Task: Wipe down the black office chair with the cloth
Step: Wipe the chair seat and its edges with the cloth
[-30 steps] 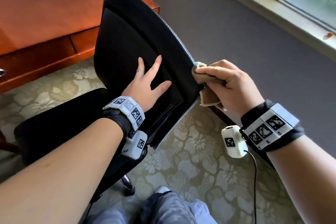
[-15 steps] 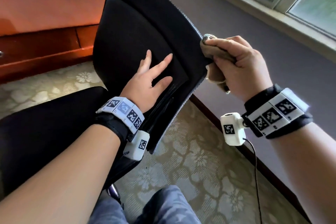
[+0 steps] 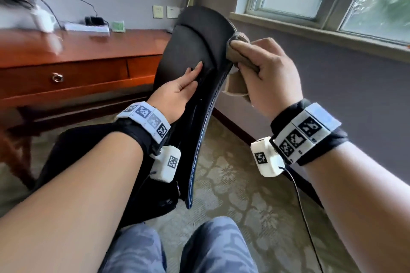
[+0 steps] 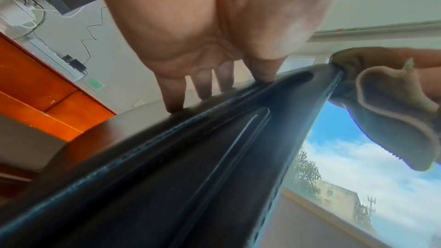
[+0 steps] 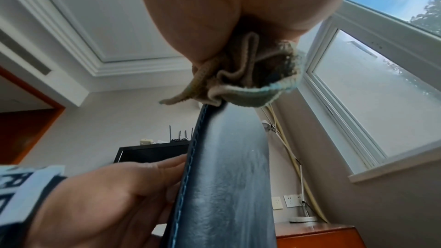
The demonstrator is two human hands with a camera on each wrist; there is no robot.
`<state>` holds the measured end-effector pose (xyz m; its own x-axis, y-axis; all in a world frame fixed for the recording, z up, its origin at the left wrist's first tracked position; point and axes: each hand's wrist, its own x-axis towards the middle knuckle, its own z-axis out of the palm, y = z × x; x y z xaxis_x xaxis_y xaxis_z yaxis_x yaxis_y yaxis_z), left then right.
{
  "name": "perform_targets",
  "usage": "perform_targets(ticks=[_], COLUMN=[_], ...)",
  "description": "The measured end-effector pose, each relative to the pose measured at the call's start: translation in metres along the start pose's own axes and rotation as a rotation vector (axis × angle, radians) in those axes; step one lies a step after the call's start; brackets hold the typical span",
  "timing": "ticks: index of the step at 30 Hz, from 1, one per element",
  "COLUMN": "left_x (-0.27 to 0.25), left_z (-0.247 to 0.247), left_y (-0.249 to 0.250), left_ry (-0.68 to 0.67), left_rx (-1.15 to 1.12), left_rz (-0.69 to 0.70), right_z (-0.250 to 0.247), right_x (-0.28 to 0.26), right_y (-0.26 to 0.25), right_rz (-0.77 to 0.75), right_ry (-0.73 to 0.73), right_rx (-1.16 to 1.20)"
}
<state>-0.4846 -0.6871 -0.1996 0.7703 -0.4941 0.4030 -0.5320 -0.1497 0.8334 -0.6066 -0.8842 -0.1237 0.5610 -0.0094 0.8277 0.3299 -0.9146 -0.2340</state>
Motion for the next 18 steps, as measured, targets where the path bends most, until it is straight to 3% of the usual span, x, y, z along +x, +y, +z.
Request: perform_targets(ticks=[4, 8, 14, 18], left_x=[-0.012, -0.013, -0.017, -0.013], left_z=[-0.012, -0.018, -0.021, -0.021], left_y=[0.009, 0.006, 0.002, 0.007], left_ry=[-0.066, -0.089, -0.117, -0.109], left_rx=[0.005, 0.013, -0.006, 0.087], left_rz=[-0.004, -0.009, -0.031, -0.047], right_z=[-0.003, -0.006, 0.003, 0.02], right_x=[-0.013, -0.019, -0.015, -0.053], right_y=[-0.02, -0.023, -0.019, -0.019], right_rz=[-0.061, -0.12, -0.089, -0.174], right_ry=[0.052, 0.012, 0.068, -0.129], right_rx=[-0.058, -0.116, -0.116, -0.185])
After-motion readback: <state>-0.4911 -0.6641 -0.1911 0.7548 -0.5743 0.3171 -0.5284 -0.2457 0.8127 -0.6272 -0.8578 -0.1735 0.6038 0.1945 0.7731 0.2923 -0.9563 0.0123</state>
